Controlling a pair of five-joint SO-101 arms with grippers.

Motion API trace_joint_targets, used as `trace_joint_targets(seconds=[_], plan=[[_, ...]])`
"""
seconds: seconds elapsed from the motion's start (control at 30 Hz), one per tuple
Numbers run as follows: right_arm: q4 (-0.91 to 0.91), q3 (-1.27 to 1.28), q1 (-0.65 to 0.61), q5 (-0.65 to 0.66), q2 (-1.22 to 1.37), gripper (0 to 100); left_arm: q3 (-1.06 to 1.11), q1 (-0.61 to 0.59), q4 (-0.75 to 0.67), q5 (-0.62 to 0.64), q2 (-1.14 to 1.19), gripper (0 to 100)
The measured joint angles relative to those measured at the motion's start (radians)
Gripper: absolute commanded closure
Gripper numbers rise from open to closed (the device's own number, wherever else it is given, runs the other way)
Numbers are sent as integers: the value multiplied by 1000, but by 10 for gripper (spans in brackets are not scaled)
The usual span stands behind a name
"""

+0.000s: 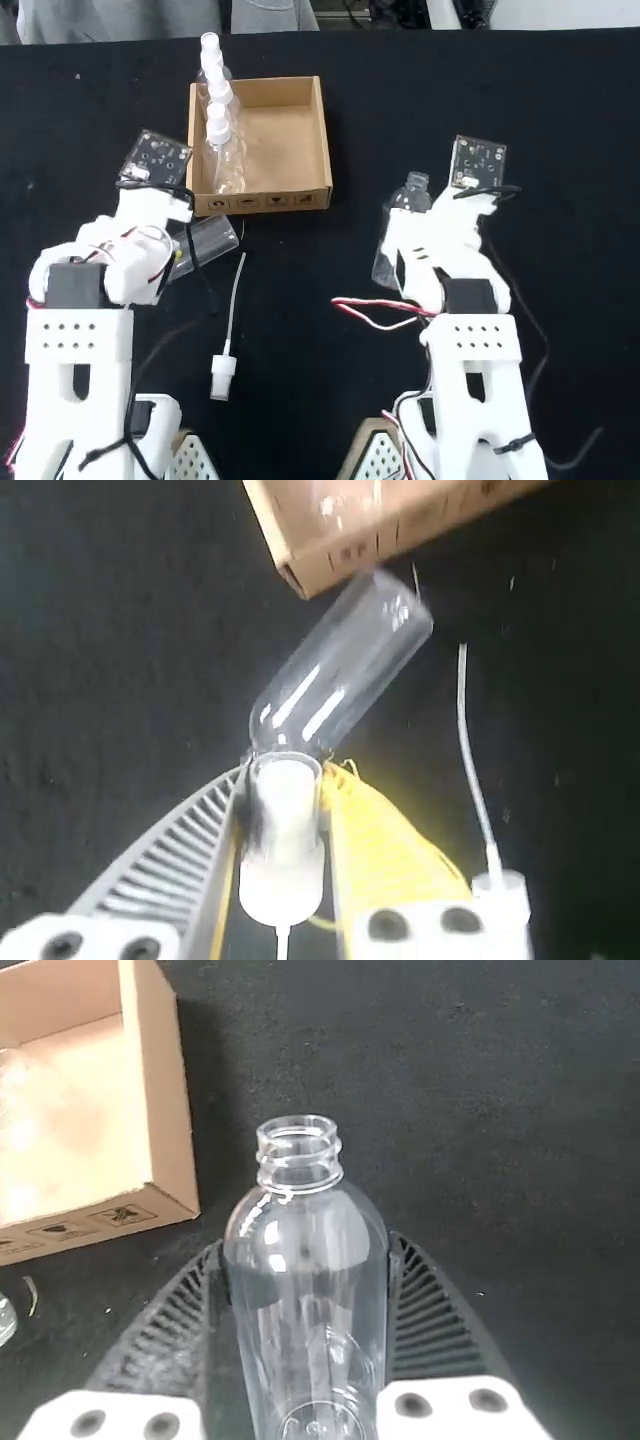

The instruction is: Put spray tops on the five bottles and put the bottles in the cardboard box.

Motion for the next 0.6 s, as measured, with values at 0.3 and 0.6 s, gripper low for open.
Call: trace_joint_targets(seconds=[0.3, 0.6], plan=[[0, 0, -18, 0, 0, 941, -8, 83, -49, 120, -23, 971], [0, 0, -18, 0, 0, 941, -107, 140, -78, 209, -25, 970]])
